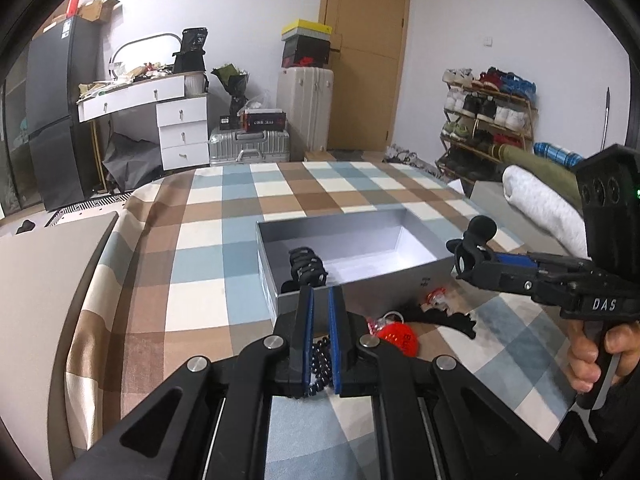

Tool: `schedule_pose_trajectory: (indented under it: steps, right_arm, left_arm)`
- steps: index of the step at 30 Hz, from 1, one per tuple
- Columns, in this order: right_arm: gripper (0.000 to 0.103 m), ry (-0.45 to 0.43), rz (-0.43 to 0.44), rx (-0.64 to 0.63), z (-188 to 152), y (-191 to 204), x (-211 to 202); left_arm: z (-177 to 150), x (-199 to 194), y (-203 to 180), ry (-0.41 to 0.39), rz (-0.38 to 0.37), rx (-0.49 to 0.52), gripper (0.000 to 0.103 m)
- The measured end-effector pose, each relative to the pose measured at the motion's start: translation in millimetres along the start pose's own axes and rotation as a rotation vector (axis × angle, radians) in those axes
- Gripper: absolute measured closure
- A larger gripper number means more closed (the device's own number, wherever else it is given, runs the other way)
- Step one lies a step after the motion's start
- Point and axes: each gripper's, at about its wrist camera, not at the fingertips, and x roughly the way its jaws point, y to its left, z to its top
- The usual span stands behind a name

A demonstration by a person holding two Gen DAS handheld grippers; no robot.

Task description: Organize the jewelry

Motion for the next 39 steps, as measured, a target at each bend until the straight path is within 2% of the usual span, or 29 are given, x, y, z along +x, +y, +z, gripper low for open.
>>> schedule_pose_trajectory:
  steps: [6,8,9,10,11,12,15,18,19,20,21,22,27,34,36,39]
  right_arm:
    - [0.057,0.009,-0.002,0.002,-1,-1,1]
    - [0.057,0.012,-0.004,0.001,-1,-2,2]
    - [0.057,0.012,-0.005,0.002,-1,-2,2]
    - [0.057,0.015,-0.004,0.002,-2,-2,2]
    - [0.057,0.017,-0.003,0.003,-2,-2,3]
    - [0.057,0.019,-0.003,0.004,-2,-2,3]
    - [0.057,0.025,-0.004,0.005,-4,-2,3]
    - [0.057,0.027,-0.003,0.007,-4,-2,4]
    - [0.057,0.029,-0.002,0.008,-4,-2,4]
    - [0.057,0.031,-0.002,0.009,-4,-3,4]
    - [0.057,0.030,-0.003,0.009,-4,-3,4]
    - [0.057,0.030,-0.005,0.008,-4,-2,4]
    - [0.057,0.023,-0.007,0.004,-3,0,2]
    - [0.057,-0.012,-0.028,-0.005,1,2,-2]
    - [0.057,-0.045,-0.046,-0.005,2,1,-4]
    - [0.057,-0.048,-0.049,0.014,8,-2,0]
  left_arm:
    - [-6,10,9,0.071,0.008,-0.005,0.100]
    - [-10,16,13,0.107,0.033,-0.015,0.097]
    - [-12,21,14,0.131,0.049,-0.020,0.085]
    - [-15,27,16,0.163,0.066,-0.026,0.069]
    - [-18,31,18,0.183,0.089,-0.032,0.063]
    - [-21,35,19,0.187,0.112,-0.041,0.062]
    - [-26,44,19,0.241,0.137,-0.045,0.062]
    - [-27,42,17,0.251,0.139,-0.038,0.064]
    - [-29,44,16,0.275,0.134,-0.029,0.077]
    - [-31,47,15,0.300,0.138,-0.024,0.084]
    - [-31,46,13,0.294,0.145,-0.016,0.094]
    - [-32,45,12,0.296,0.137,-0.010,0.098]
    - [-26,31,8,0.234,0.112,-0.017,0.098]
    - [-6,3,3,0.078,0.086,-0.036,0.098]
    - [-1,0,4,0.045,0.087,-0.043,0.098]
    - [8,3,8,0.011,0.084,-0.067,0.098]
